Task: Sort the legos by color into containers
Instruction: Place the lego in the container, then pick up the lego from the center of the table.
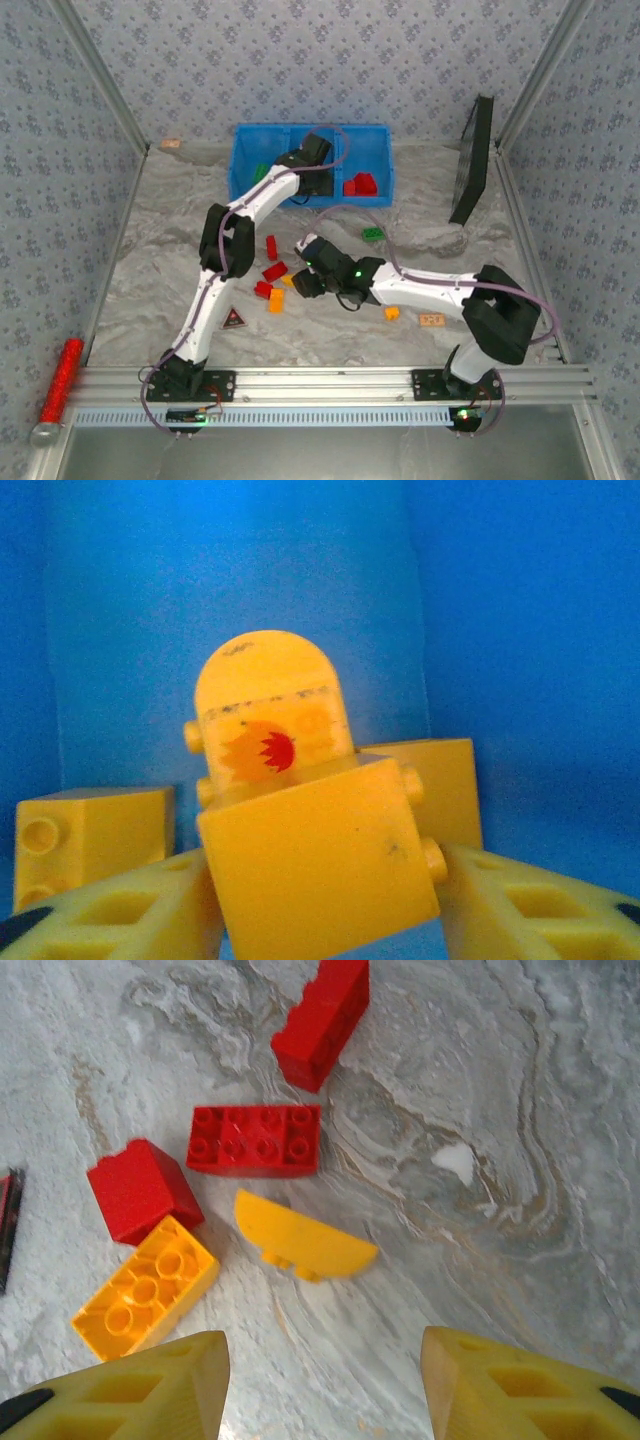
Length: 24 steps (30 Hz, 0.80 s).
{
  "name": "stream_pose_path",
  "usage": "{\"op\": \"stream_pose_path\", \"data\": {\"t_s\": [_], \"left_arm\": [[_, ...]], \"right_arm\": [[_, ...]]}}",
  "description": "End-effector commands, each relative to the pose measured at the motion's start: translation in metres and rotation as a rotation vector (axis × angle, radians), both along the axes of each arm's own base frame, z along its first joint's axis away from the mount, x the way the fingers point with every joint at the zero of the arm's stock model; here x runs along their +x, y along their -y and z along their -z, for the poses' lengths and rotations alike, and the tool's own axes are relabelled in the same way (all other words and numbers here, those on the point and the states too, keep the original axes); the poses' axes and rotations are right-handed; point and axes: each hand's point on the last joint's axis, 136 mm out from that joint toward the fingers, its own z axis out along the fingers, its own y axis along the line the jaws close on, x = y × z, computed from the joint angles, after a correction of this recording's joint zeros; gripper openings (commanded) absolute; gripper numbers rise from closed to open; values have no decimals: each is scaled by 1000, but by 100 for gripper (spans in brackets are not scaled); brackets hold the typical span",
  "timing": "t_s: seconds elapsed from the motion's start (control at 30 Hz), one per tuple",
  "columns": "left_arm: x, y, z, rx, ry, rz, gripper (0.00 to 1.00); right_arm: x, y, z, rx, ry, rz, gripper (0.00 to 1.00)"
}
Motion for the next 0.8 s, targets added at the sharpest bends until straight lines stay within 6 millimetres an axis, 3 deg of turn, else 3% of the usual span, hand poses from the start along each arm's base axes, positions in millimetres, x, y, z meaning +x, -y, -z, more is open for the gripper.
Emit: {"op": "stream_pose_path", "data": {"t_s": [0.0,0.3,0.47,0.63,0.77], "left_arm": [[-3,-4,-28,5,34,8,63],[-7,-12,-77,4,113,44,75],[-11,-18,-94,5,134,58,78],[-13,-24,-124,-19,176,104,84],[-15,-41,-149,-25,188,130,85]], "right_arm": [[10,-19,-14,21,26,-9,56],[25,-63,-14,43,6,-34,61],[36,-73,-3,36,-2,-16,62],[46,-88,12,23,-13,-16,62],[54,-99,27,-3,-24,-15,62]]}}
